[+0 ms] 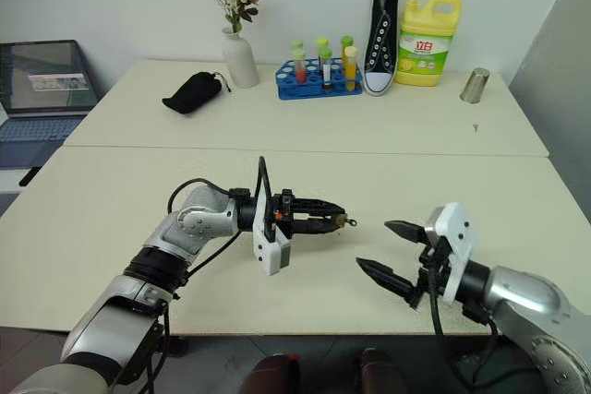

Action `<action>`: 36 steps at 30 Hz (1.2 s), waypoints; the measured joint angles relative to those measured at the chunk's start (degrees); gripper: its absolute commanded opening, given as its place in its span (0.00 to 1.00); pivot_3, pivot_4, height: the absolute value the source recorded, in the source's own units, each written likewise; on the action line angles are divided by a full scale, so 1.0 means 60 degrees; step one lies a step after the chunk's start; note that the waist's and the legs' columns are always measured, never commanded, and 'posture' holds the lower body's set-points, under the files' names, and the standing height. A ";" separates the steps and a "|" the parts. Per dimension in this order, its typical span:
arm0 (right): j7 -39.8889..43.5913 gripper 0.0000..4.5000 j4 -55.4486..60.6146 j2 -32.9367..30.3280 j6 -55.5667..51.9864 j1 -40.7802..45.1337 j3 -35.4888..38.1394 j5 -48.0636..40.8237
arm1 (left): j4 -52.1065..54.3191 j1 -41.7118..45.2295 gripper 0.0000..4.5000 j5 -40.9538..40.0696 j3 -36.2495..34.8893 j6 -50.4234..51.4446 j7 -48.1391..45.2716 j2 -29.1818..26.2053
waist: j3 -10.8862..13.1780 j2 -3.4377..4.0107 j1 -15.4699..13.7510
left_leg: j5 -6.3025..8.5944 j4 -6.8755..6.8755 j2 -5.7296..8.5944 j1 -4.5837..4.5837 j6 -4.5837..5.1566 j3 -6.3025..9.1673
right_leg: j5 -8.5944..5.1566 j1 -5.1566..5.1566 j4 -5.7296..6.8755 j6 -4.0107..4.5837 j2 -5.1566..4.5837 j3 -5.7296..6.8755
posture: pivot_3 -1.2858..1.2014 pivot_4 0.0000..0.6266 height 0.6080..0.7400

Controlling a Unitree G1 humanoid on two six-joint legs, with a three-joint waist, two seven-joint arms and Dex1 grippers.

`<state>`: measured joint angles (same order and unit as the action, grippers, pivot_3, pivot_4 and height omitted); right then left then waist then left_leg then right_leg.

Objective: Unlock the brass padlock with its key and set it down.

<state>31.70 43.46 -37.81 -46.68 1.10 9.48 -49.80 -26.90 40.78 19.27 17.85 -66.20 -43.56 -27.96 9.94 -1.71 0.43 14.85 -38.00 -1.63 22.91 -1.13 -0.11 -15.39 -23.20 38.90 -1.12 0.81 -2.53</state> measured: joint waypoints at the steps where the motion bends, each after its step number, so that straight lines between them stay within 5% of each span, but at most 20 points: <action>1: -0.0027 1.00 -0.0196 0.0103 -0.0044 0.0253 -0.0162 -0.0079 | 0.0023 -0.0025 0.21 0.0085 -0.0004 0.0005 0.0165 -0.0017 | 0.0000 0.0000 0.0001 | 0.0000 0.0000 -0.0001 -0.0001 0.0000 -0.0001 | 0.0000 0.0000 0.0000 0.0000 0.0000 0.0000 | 0.52 0.24 1.00; 25: 0.1024 1.00 -0.2493 0.0276 -0.0943 0.2165 -0.0937 -0.0944 | 0.0878 -0.0501 0.21 0.0352 0.0075 0.0407 0.1343 -0.0627 | 0.0000 0.0002 -0.0007 | 0.0000 0.0001 -0.0006 -0.0002 0.0000 0.0003 | 0.0001 -0.0001 0.0005 0.0003 -0.0003 0.0005 | 0.52 0.24 1.00; 28: 0.1180 0.87 -0.2571 0.0277 -0.1054 0.2267 -0.1055 -0.0950 | 0.1032 -0.0501 0.21 0.0352 0.0083 0.0491 0.1351 -0.0621 | 0.0000 0.0003 -0.0007 | 0.0000 0.0002 -0.0006 -0.0001 0.0000 0.0004 | 0.0001 -0.0001 0.0005 0.0003 -0.0003 0.0005 | 0.52 0.24 1.00; 36: 0.1293 0.25 -0.2852 0.0335 -0.1128 0.2471 -0.1055 -0.0947 | 0.1148 -0.0593 0.21 0.0346 0.0265 0.0581 0.1356 -0.0618 | -0.0001 0.0003 -0.0007 | 0.0000 0.0001 -0.0007 -0.0002 0.0001 0.0006 | 0.0002 -0.0002 0.0006 0.0004 -0.0003 0.0005 | 0.52 0.24 1.00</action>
<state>39.45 26.34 -35.80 -53.44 15.93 3.15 -55.48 -20.02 37.22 21.34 19.44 -62.71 -35.43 -31.67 9.94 -1.69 0.38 14.86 -37.99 -1.67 22.90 -1.13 -0.07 -15.38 -23.21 38.94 -1.10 0.79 -2.50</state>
